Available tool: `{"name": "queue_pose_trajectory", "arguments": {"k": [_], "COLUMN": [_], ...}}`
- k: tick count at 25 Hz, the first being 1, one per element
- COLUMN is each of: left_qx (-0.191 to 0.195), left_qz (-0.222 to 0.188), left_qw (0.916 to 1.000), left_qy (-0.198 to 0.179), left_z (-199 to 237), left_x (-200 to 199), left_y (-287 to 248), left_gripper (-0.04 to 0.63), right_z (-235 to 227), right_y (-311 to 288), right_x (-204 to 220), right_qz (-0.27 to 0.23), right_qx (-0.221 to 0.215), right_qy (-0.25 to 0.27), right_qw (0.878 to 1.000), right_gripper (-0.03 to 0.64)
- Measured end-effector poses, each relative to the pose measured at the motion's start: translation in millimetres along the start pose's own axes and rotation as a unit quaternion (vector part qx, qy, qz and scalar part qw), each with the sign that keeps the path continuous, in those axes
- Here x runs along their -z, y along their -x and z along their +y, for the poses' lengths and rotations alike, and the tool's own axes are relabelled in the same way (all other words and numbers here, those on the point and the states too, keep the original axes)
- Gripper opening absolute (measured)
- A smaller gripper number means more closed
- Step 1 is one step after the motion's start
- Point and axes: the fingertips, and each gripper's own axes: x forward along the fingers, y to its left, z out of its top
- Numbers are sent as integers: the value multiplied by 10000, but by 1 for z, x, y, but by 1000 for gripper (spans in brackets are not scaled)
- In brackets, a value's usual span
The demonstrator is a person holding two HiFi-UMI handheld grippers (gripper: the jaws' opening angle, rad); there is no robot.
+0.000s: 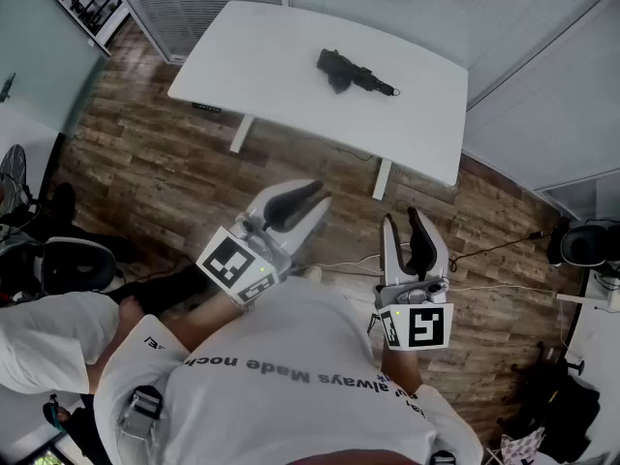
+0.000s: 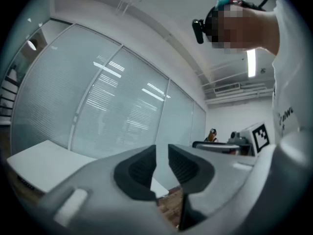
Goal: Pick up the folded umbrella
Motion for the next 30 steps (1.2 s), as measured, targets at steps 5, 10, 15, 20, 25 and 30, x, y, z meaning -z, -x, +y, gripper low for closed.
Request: {"name": "queue_pose_trajectory", "arguments": {"k": [5, 10, 15, 20, 25, 30], "left_qx": [-55, -158, -306, -337, -326, -373], "left_qz": [50, 94, 164, 160, 150, 138], "left_qw": [9999, 9997, 9992, 9992, 9993, 9990], "left_qy": [86, 130, 172, 134, 146, 189], "left_z": [-8, -12, -14, -5, 15, 56], "left_x": [12, 24, 34, 32, 28, 23], "left_y": [-10, -20, -18, -25, -33, -44], "left_gripper": [80, 80, 80, 80, 80, 80], "right_z": [-12, -27, -29, -36, -41, -42], "right_y": [8, 13, 21, 10, -13, -56], "right_x": [8, 19, 23, 26, 24, 24], "right_qz": [60, 103, 88, 101, 97, 150], "right_qx": [-44, -126, -143, -200, -177, -267], "right_qy": [-22, -124, -152, -191, -228, -196], "right_qw": [10000, 9998, 9997, 9996, 9995, 9993], "right_gripper": [140, 138, 136, 130, 124, 121]}}
